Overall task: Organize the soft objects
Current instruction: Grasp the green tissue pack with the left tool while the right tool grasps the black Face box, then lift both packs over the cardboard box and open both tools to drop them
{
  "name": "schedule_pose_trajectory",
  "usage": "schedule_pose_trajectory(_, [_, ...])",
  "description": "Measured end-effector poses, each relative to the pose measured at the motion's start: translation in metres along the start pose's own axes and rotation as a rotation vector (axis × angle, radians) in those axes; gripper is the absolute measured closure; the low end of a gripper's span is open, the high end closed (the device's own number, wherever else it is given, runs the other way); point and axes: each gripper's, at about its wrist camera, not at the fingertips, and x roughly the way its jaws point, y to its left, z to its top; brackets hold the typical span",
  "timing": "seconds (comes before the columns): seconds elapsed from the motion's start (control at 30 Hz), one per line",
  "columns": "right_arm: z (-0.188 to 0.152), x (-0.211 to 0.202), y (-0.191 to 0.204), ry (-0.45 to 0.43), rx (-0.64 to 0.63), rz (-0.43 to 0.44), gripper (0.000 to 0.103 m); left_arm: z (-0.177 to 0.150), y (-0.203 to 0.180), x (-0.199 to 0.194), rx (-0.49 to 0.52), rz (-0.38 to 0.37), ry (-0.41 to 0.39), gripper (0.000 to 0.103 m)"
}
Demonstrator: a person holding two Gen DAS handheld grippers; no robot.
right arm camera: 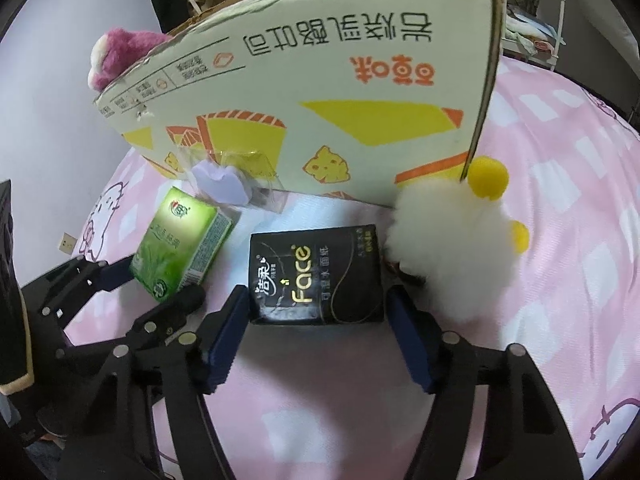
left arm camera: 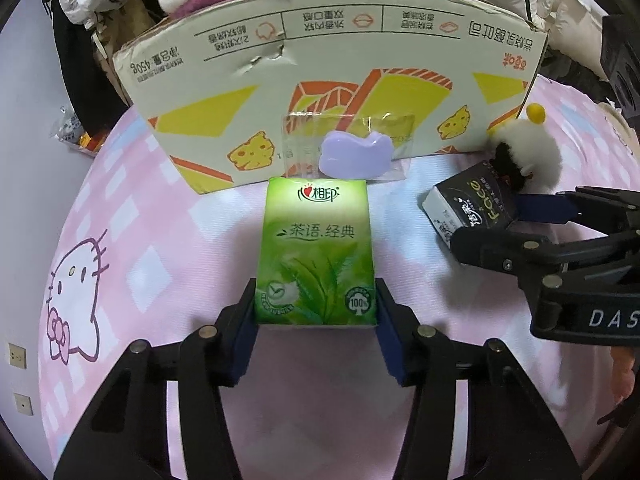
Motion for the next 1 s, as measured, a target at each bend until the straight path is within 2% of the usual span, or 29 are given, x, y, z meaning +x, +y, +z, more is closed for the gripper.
schedule_pose_trajectory(0.03, [0.000, 0.000, 0.000, 0.000, -0.002, -0.001, 0.034, 0.000, 0.000, -0.001, -0.005, -0.001, 0.000, 0.051])
schedule_pose_trajectory(0.37, [-0.004, -0.002, 0.013, -0.012, -0.028, 0.000, 0.035, 0.003, 0.019, -0.011, -0.068, -0.018, -0.020, 0.051])
schedule_pose_trajectory(0.53, [-0.002, -0.018, 0.021, -0.067, -0.051, -0.012, 0.035, 0.000, 0.020, -0.024, -0.083, -0.021, -0.050, 0.051])
schedule_pose_trajectory(0.83, [0.001, -0.072, 0.036, -0.244, -0.115, -0.048, 0.035, -0.003, 0.017, -0.074, -0.089, 0.038, -0.197, 0.051])
schedule_pose_trajectory(1.0, [0.001, -0.102, 0.038, -0.349, -0.145, -0.044, 0.035, 0.000, 0.018, -0.112, -0.087, 0.049, -0.335, 0.051])
